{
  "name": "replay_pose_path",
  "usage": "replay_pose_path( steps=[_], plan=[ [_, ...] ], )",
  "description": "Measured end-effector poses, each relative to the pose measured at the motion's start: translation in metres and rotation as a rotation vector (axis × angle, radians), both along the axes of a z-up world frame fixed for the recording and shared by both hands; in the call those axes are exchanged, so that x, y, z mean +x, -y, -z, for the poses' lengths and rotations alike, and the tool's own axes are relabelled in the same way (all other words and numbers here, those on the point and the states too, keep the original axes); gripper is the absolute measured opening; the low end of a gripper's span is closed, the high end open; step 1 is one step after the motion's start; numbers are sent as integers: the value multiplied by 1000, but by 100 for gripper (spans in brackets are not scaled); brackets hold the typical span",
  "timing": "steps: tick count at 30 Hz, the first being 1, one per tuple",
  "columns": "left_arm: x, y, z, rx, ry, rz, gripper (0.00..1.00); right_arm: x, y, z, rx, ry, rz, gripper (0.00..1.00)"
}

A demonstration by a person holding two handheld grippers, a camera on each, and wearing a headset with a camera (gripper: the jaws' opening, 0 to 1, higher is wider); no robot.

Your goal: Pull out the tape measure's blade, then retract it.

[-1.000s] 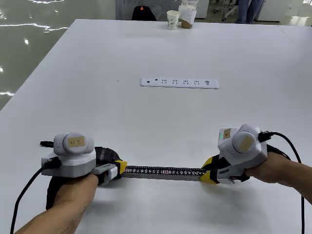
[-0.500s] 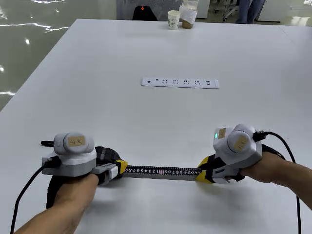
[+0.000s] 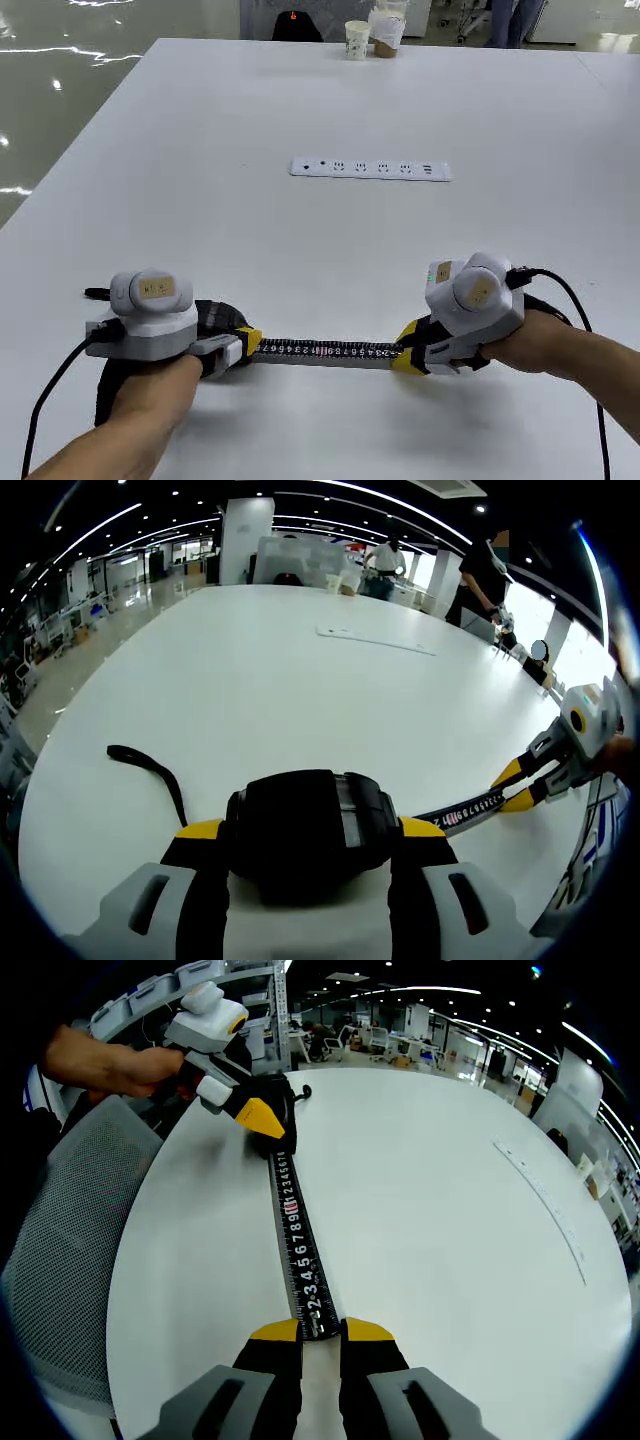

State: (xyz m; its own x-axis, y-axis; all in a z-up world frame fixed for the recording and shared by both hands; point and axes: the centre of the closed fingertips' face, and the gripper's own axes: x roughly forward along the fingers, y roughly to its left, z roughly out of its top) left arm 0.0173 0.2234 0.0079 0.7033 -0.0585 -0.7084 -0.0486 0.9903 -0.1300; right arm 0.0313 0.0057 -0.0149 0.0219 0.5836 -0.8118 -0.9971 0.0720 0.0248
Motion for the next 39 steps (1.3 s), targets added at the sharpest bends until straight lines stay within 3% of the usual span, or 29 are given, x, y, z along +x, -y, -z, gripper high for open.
replay_pose_path(
  steps=[39],
  plan=[
    [-1,0,0,-11,0,-1,60,-4,-32,-1,12,-2,-26,10]
  ],
)
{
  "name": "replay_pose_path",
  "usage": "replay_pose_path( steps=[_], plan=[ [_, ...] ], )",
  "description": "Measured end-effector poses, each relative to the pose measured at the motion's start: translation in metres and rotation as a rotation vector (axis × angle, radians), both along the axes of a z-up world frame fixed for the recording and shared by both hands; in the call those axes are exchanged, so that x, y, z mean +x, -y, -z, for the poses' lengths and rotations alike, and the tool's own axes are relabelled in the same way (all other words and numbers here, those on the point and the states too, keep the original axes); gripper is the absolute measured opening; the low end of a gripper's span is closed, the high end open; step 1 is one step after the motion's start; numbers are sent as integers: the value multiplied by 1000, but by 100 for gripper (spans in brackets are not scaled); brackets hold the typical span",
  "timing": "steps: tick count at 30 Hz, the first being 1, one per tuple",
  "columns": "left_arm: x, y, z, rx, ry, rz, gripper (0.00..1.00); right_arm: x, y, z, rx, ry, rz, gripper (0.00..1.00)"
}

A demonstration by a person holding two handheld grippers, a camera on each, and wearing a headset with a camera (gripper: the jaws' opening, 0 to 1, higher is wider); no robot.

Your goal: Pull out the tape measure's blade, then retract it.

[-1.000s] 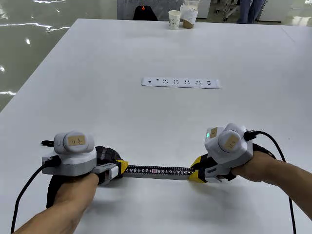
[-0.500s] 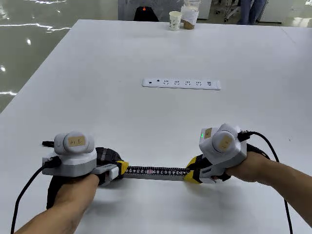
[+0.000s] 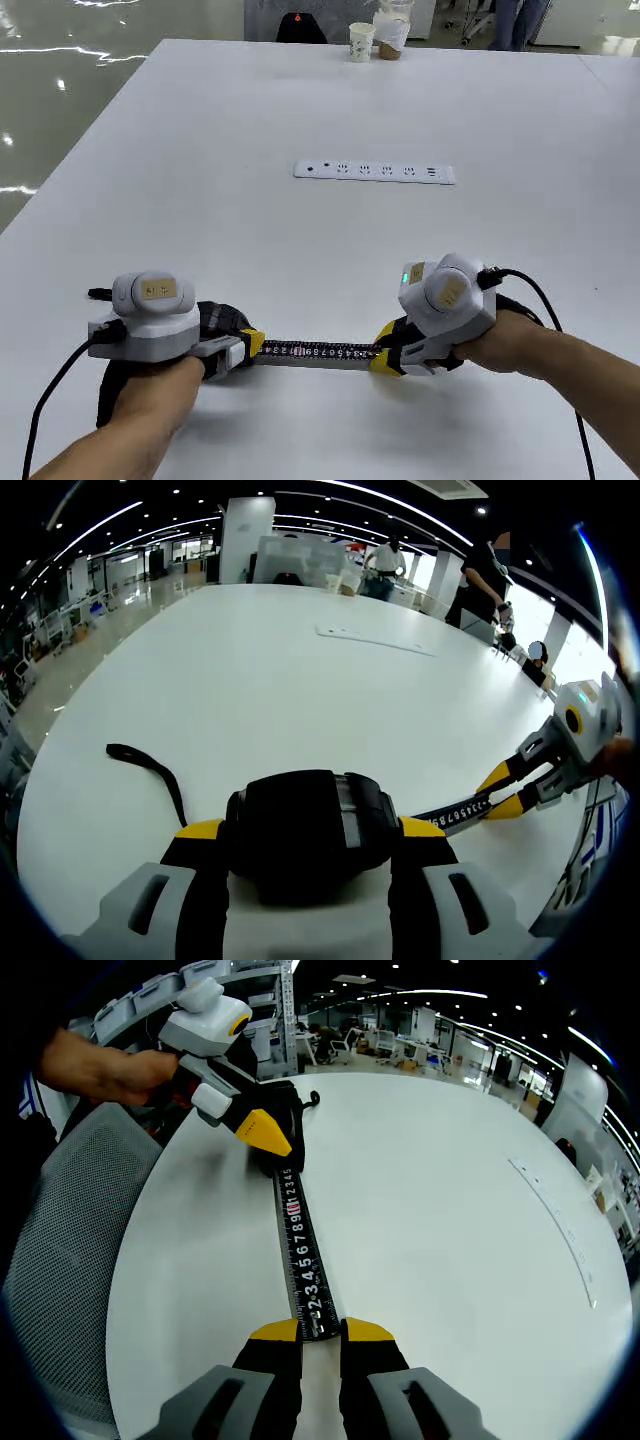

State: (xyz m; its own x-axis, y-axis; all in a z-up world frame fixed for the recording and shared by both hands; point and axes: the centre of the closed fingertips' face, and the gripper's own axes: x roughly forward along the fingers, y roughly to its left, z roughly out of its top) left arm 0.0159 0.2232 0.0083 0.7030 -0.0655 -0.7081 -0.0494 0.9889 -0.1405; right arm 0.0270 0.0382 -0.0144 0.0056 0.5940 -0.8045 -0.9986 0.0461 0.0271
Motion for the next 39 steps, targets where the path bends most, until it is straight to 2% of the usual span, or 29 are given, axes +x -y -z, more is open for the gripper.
replay_pose_path(
  steps=[39],
  plan=[
    [-1,-1,-1,-20,-3,-5,60,-5,-42,-1,24,-4,-37,10]
  ],
)
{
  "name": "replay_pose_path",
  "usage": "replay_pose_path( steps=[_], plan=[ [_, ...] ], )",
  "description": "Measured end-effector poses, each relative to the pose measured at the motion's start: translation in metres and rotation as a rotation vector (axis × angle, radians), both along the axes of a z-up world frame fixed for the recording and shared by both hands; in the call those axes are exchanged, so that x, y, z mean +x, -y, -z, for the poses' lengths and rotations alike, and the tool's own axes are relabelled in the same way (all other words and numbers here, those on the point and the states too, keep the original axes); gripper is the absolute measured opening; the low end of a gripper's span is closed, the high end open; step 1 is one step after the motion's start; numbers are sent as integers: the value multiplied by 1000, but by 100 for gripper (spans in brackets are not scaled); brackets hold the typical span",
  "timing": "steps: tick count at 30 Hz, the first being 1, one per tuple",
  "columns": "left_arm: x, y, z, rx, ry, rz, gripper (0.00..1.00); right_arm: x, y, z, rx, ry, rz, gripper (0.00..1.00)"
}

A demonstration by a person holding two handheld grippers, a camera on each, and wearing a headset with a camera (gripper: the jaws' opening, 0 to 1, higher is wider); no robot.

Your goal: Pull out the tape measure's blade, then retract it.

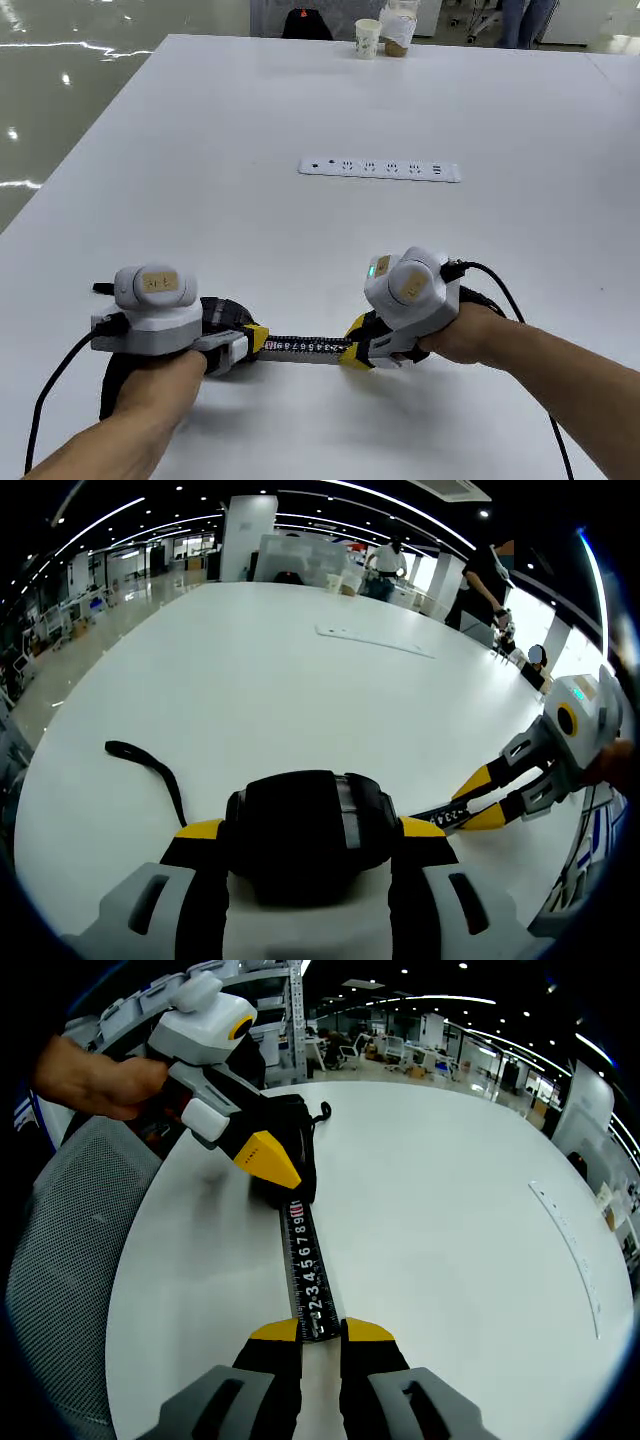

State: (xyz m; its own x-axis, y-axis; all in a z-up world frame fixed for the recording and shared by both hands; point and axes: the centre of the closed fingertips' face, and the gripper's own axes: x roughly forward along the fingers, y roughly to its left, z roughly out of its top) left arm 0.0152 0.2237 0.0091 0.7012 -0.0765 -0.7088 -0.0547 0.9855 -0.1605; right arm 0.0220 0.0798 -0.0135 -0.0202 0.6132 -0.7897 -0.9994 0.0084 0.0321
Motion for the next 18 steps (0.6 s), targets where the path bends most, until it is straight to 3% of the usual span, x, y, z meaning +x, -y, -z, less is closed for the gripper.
replay_pose_path(
  steps=[18],
  plan=[
    [-1,1,-1,-6,-3,-1,60,-4,-23,1,23,-8,-17,10]
  ],
)
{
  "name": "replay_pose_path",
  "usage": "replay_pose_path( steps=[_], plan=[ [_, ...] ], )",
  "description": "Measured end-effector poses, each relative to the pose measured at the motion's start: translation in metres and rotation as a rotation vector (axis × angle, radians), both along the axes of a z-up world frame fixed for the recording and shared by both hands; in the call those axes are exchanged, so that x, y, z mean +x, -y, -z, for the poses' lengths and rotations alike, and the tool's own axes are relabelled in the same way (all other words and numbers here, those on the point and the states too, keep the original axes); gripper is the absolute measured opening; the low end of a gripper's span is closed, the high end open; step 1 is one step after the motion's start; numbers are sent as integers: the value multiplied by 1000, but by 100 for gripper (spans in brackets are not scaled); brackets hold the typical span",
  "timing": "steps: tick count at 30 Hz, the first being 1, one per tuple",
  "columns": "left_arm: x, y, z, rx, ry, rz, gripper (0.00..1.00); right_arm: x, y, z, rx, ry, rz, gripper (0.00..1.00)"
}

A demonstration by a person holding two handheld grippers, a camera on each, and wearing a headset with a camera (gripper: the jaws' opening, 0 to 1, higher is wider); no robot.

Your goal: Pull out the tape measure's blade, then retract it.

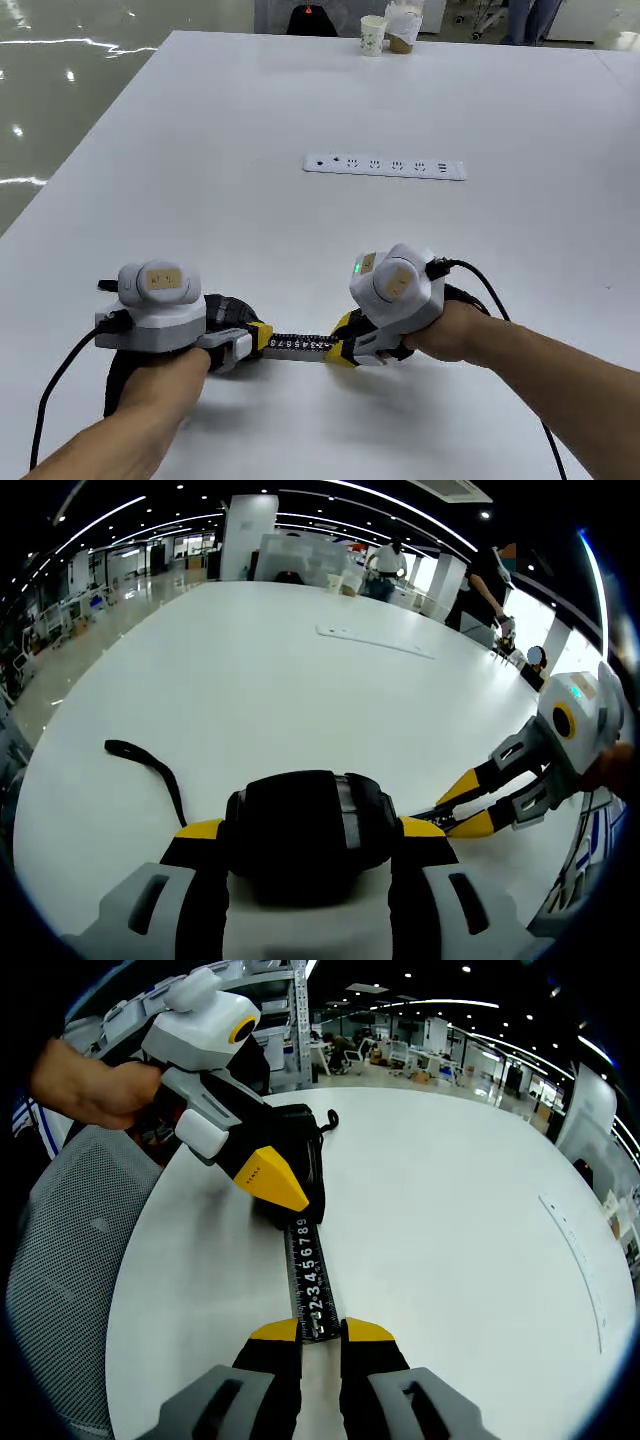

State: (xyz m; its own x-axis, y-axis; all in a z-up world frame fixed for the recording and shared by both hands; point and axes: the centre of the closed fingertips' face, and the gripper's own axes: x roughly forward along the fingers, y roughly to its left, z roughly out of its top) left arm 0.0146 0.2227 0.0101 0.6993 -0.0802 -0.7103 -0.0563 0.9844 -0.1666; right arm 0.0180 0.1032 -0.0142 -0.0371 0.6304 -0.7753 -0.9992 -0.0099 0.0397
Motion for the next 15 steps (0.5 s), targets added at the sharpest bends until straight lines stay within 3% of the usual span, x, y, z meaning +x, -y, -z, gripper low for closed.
replay_pose_path(
  steps=[15],
  plan=[
    [1,-1,1,-8,0,-8,60,-2,-17,-1,23,-2,-9,10]
  ],
)
